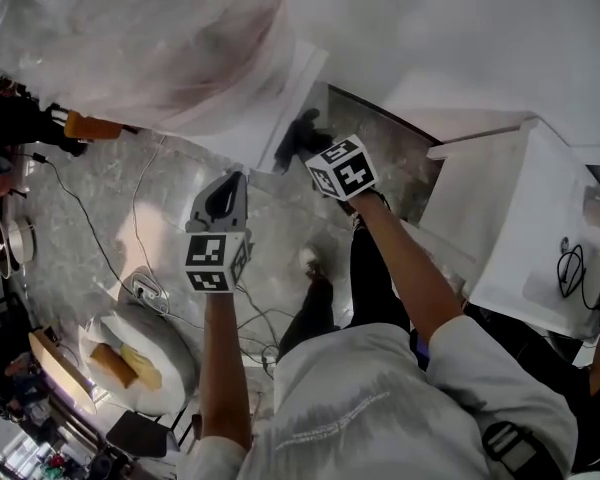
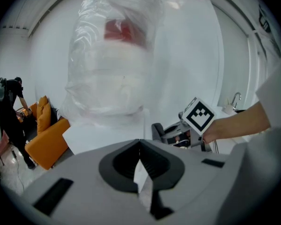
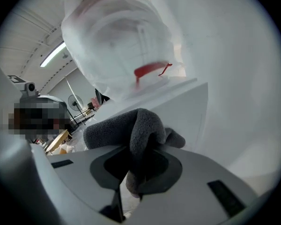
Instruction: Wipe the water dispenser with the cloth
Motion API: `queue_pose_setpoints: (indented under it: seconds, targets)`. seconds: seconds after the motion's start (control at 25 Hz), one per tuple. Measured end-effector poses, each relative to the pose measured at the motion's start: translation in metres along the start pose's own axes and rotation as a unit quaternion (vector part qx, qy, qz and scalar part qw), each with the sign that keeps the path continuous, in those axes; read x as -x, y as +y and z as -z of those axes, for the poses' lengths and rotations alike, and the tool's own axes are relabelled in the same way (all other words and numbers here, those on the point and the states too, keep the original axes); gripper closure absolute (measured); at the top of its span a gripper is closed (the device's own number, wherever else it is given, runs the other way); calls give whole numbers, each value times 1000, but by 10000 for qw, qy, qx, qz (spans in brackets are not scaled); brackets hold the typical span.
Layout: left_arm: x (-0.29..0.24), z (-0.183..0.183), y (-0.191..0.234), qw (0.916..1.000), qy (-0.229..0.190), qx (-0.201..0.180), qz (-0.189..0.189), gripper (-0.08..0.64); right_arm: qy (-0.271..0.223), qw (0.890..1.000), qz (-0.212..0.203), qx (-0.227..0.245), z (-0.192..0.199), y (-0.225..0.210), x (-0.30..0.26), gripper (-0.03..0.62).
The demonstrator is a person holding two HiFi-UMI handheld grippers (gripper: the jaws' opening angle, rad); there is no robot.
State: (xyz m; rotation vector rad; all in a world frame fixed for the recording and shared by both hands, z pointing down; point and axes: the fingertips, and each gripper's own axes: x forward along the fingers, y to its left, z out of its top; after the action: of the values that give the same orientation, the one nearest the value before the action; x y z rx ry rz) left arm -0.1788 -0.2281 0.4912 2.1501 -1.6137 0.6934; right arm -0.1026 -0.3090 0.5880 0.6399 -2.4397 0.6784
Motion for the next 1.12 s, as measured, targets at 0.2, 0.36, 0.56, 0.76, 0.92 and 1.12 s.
queue_pose_setpoints:
  seconds: [0.2,0.36,0.56,0.76,0.92,1.12]
  targets:
    - [19,17,1,10000,-18,0,31,544,10,10000,-72,-28,19,31,-4,535]
    - [28,33,-2,9999,23,-14,121,545,47,9999,-140,-79,40,48,-12,535]
    - [35,52,-6,9997,87,-109,222,545,-26,9994,101,-332,60,44,-27,535]
    - [30,72,-6,9990,247,-180,319,545,65,9975,466,-528,66,14,-41,535]
    - [13,86,-6,9989,285,-59,369,544,178,9948,718,-701,68,-19,-51,535]
    - [-16,100,-12,9979,411,53,497,544,196,9929,821,-840,69,-62,-69,535]
